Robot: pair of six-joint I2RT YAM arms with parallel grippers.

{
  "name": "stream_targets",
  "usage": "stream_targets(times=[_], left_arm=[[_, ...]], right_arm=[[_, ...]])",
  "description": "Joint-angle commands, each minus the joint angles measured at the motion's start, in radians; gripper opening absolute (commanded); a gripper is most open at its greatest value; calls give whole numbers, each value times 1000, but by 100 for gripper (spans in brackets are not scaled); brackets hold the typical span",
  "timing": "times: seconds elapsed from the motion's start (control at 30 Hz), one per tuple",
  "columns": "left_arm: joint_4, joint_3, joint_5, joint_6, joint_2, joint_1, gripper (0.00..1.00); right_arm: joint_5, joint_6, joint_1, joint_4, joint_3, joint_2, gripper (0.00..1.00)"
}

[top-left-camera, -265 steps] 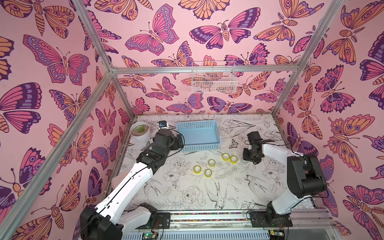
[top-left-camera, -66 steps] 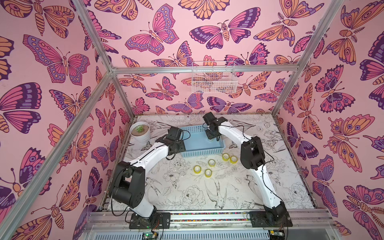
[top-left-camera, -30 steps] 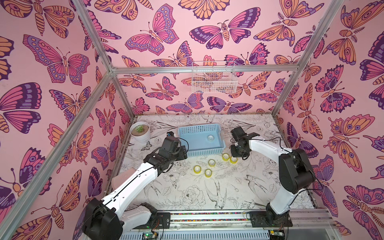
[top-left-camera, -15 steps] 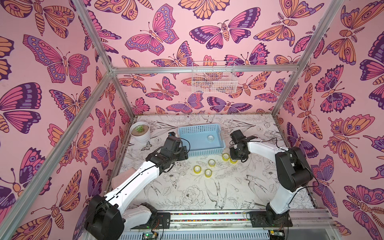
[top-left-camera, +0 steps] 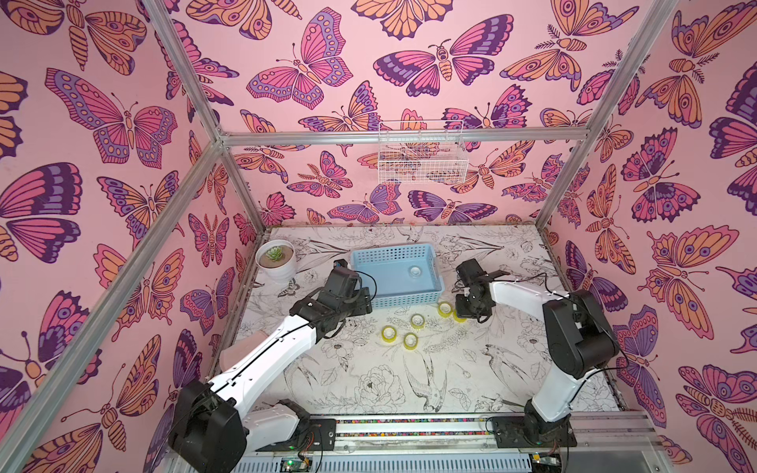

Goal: Put the transparent tape into the storage box
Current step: Pick up the tape from the center of the board, then place the tape in the storage box.

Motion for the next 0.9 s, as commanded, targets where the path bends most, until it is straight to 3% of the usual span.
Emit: stream_targets(times=[0.0,0.17,0.33,0.47,0.7,0.87], left_arm=[[2,16,-31,17,6,-5,75],[3,28,-40,36,5,-4,75],[9,40,-51,54,6,-3,75],[10,48,-41,64,14,-1,76],[-1,34,-19,54,5,14,78],[-24,25,-23,54,-21,17,78]], right_arm=[[-5,17,-5,0,-6,5,0],[68,-3,-5,-102,63,-83,0],[168,-41,-3,-250,247,-167,0],[139,-114,19,-275,400,-158,0],[33,-200,129,-366,854,161,0],[-7,-209,189,-374,1066,378,0]])
